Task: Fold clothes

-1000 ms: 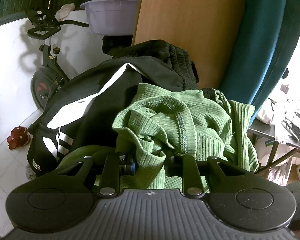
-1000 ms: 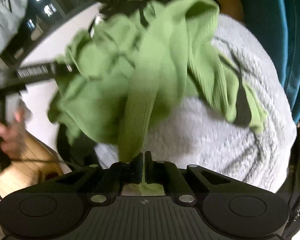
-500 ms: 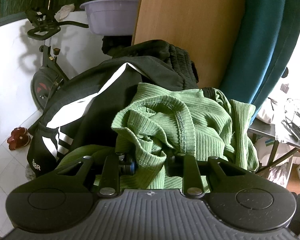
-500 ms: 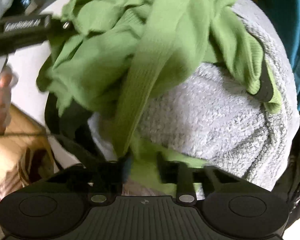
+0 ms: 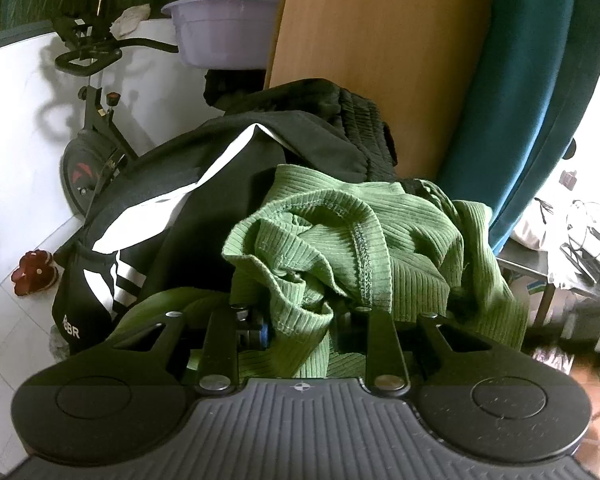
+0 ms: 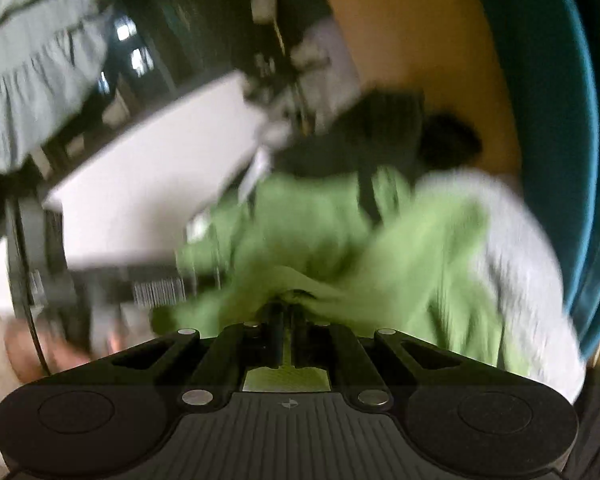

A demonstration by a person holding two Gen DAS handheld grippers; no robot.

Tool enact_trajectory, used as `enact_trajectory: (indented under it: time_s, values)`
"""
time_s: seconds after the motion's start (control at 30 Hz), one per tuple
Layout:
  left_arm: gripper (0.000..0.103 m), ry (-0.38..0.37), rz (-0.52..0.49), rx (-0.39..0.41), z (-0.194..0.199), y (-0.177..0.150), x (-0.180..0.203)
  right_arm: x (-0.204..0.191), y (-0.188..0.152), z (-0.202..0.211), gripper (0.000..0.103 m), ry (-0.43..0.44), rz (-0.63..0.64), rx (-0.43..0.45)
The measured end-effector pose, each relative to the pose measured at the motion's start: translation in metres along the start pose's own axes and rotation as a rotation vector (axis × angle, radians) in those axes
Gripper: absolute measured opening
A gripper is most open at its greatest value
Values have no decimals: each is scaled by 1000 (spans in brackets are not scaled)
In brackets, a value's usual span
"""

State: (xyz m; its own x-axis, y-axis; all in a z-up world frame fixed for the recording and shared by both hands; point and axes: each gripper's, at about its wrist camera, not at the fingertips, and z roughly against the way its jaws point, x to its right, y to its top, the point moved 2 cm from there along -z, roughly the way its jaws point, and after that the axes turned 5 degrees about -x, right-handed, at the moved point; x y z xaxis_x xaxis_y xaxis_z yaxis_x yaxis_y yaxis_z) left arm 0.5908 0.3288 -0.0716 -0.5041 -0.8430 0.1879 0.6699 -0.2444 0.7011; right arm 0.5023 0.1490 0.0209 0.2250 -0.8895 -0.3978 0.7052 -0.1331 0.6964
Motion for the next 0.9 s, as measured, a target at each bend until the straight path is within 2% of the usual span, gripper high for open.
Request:
enact_trajectory:
  time_s: [0.1, 0.13, 0.2, 0.23, 0.27, 0.37, 0.43, 0.57, 0.63, 0.7, 0.73, 0.77, 0.83, 0.87, 0.9]
  values:
    - [28, -2, 1, 0, 1, 0, 0, -3, 35, 8, 2, -17, 6, 107]
    - [30, -7, 4, 0, 2, 0, 0, -1, 44, 3, 2, -29, 16, 100]
    - [43, -30, 10, -1, 2, 0, 0, 2, 60, -8, 2, -52, 34, 87]
    - [54, -44, 14, -1, 3, 0, 1, 5, 62, -19, 2, -67, 38, 52]
    - [60, -58, 18, -2, 3, 0, 2, 9, 63, -31, 2, -83, 41, 16]
    - [63, -60, 18, -2, 5, -1, 4, 8, 43, -84, 3, -96, 25, -94]
    - [67, -68, 29, -4, 6, -1, 3, 5, 32, -95, 3, -87, 24, -95]
    - [71, -90, 50, -9, 6, 2, 4, 10, 35, -93, 5, -63, 2, -87]
    - [71, -88, 43, -8, 4, 4, 7, 11, 36, -86, 14, -46, 1, -82]
    - [70, -72, 26, -6, 0, 5, 11, 10, 34, -74, 41, -28, -10, -46]
    - [69, -60, 20, -10, -1, 5, 12, 10, 32, -66, 49, -23, -16, -24]
    - [69, -50, 14, -14, -3, 6, 13, 11, 31, -54, 62, -30, -18, -1]
    - [69, -48, 7, -17, -4, 6, 13, 16, 29, -35, 66, -43, -19, 33]
    - [69, -48, 6, -17, -5, 7, 13, 20, 29, -29, 72, -61, -18, 41]
    - [69, -48, 6, -18, -6, 7, 12, 27, 28, -26, 84, -88, -19, 43]
